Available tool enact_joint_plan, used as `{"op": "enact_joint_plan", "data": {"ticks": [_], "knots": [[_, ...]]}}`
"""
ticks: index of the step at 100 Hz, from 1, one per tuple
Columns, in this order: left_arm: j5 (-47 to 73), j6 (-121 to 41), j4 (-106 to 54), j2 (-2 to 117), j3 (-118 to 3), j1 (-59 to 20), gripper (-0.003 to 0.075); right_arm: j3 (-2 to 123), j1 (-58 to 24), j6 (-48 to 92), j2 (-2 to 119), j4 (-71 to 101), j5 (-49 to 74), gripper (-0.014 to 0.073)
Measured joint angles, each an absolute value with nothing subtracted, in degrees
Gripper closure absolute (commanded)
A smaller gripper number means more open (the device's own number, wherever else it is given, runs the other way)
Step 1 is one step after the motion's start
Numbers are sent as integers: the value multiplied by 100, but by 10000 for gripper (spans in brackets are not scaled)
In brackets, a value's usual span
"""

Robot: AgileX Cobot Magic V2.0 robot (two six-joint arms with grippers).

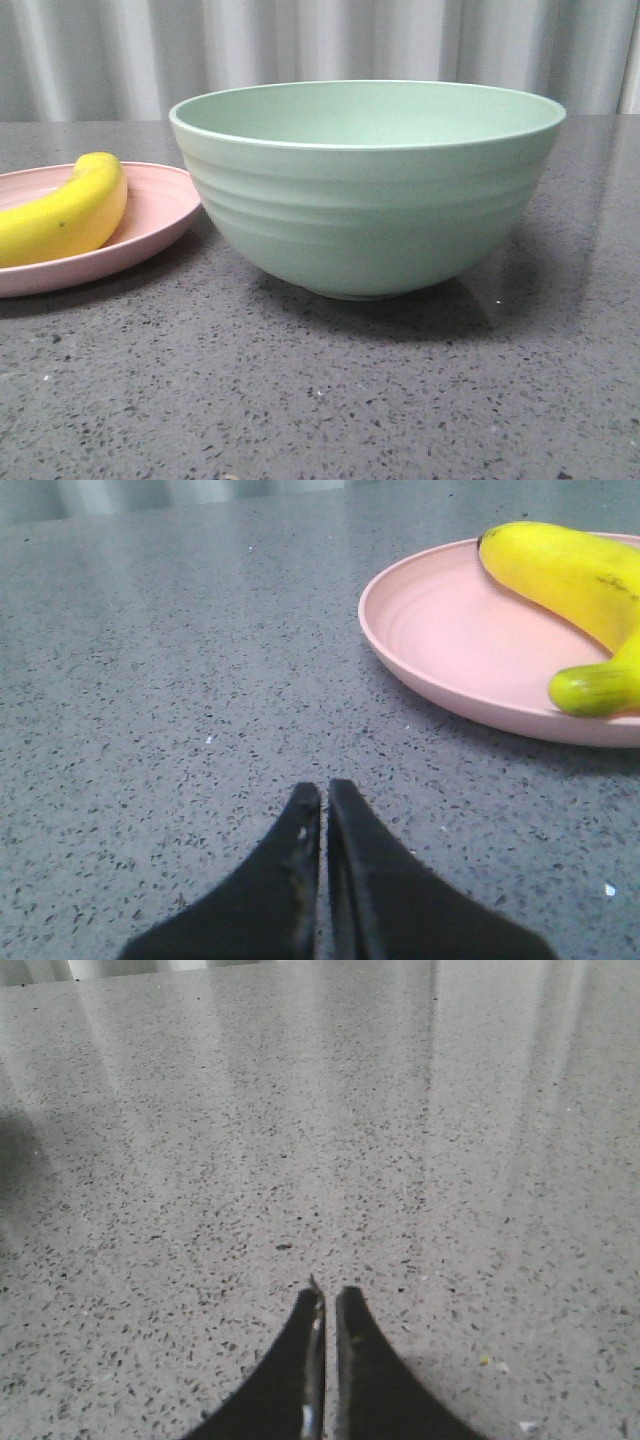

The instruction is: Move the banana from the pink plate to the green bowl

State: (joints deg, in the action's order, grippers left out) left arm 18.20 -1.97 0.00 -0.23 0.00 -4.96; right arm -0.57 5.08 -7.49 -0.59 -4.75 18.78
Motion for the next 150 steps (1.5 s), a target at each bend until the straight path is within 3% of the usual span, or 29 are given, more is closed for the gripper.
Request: {"op": "enact_joint_plan", "data": {"ticks": [36,69,150], "knots": [[1570,-205,-39,-23,0,-496,741,-57,508,-749,-59,-521,1864,665],[1081,-209,-184,-23,0,-496,741,-57,508,-749,-59,-591,1130,665],[1043,-209,-196,-23,0,-496,741,-57,508,-749,-59,-628,970,665]]}}
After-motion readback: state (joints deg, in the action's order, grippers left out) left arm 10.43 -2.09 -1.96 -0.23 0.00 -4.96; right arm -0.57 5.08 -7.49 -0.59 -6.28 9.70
